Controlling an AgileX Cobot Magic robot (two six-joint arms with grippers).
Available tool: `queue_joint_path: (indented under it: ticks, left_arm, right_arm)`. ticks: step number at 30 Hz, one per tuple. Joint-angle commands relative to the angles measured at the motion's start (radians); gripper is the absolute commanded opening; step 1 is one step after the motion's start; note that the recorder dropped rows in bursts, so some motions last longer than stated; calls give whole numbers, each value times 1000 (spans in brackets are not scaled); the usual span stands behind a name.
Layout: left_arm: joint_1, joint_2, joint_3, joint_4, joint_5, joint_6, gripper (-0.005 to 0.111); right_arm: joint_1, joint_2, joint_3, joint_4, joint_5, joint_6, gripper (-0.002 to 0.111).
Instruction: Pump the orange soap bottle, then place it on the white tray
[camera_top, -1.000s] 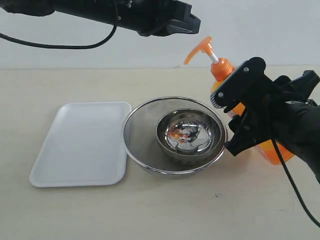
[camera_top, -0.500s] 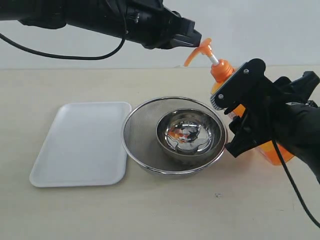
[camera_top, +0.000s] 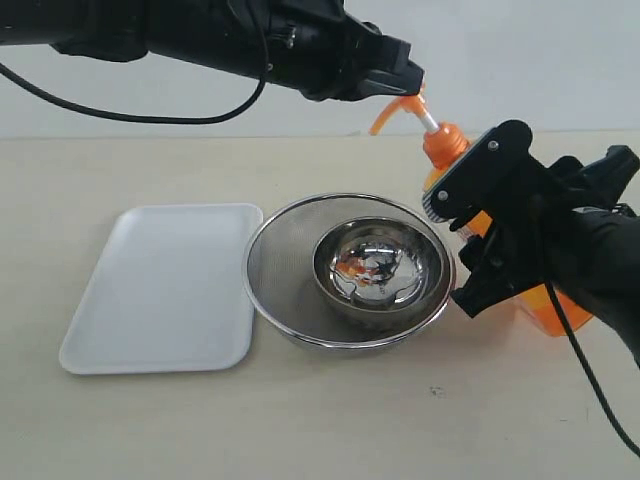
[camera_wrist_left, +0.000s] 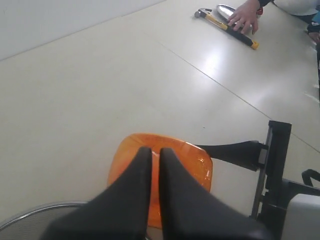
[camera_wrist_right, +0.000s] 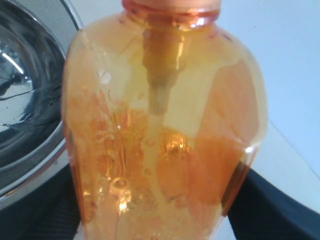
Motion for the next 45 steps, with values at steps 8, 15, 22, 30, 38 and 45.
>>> queue_joint_path:
  ticks: [8,15,22,30,38,45]
  left_arm:
    - [-10,24,-2,27,24,-10,5]
    - [-12,12,-2,1,38,12,5]
    - [-3,-51,-2,61,-25,0,5]
    - [40,-61,-2,152,-25,-57,5]
    - [35,-30,-2,118,-43,-55,5]
    - [13,-11,-2,92,-49,-28,5]
  right_arm:
    - [0,-22,-18,-94,-88,6,0]
    - [0,-22,-18,-96,-86,8,0]
    - [0,-22,-12,-96,-85,8,0]
    - [0,-22,-12,-96,-85,8,0]
    - [0,-22,-12,-98,-78,5,0]
    - [0,-22,-12,-98,-76,5,0]
